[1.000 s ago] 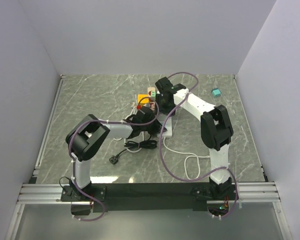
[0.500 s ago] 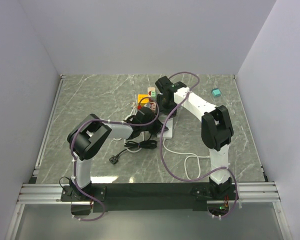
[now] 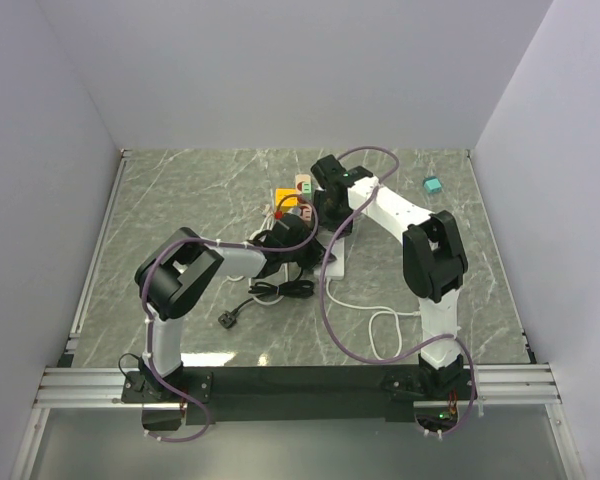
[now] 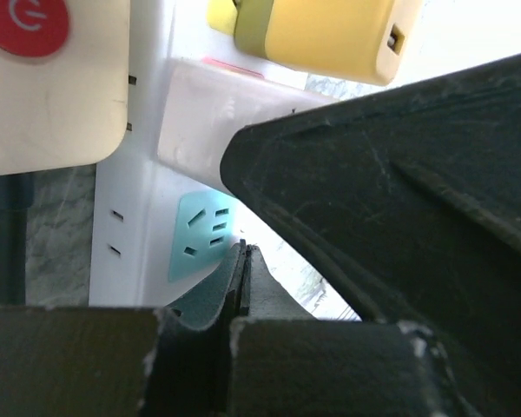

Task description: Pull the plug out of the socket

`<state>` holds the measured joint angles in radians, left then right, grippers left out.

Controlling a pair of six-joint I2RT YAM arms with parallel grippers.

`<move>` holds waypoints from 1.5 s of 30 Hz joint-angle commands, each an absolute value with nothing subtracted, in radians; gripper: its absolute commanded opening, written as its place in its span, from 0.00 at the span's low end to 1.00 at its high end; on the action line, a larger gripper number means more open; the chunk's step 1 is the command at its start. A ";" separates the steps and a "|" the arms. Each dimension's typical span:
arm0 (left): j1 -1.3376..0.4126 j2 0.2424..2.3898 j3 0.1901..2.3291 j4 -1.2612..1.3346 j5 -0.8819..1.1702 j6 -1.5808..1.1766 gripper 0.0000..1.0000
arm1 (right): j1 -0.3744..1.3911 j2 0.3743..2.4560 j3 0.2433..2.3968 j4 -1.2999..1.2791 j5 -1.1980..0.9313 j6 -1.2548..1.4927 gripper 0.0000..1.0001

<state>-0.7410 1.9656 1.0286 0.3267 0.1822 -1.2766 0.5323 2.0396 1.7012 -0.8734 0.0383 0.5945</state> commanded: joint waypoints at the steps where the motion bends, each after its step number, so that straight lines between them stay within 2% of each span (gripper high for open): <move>1: -0.726 2.066 0.980 0.003 0.034 -1.192 0.00 | 0.558 1.970 1.804 -0.916 -0.017 0.623 0.00; 5: -0.716 2.092 0.985 0.003 0.046 -1.196 0.00 | 0.546 1.884 1.862 -0.972 -0.012 0.617 0.00; 11: -0.707 2.102 0.988 0.003 0.049 -1.193 0.00 | 0.537 1.905 1.991 -1.066 -0.060 0.594 0.00; 16: -0.704 2.074 0.988 0.008 0.052 -1.183 0.00 | 0.531 1.888 1.882 -1.022 -0.002 0.610 0.00; 22: -0.706 1.996 0.999 0.022 0.043 -1.151 0.00 | 0.434 1.651 1.773 -0.957 0.026 0.640 0.00; 27: -0.706 1.961 1.071 -0.026 0.043 -1.097 0.00 | 0.203 1.591 1.628 -0.858 0.003 0.676 0.00; 33: -0.715 1.882 1.152 -0.123 0.066 -1.003 0.00 | -0.056 1.699 1.583 -0.612 -0.184 0.820 0.00; 41: -0.724 1.799 1.172 -0.159 0.058 -0.968 0.00 | -0.123 2.011 1.730 -0.408 -0.256 1.042 0.00; 43: -0.723 1.776 1.173 -0.181 0.046 -0.962 0.00 | -0.146 2.081 1.709 -0.259 -0.369 1.168 0.00; 45: -0.724 1.752 1.169 -0.186 0.046 -0.957 0.00 | -0.152 2.146 1.712 -0.188 -0.385 1.232 0.00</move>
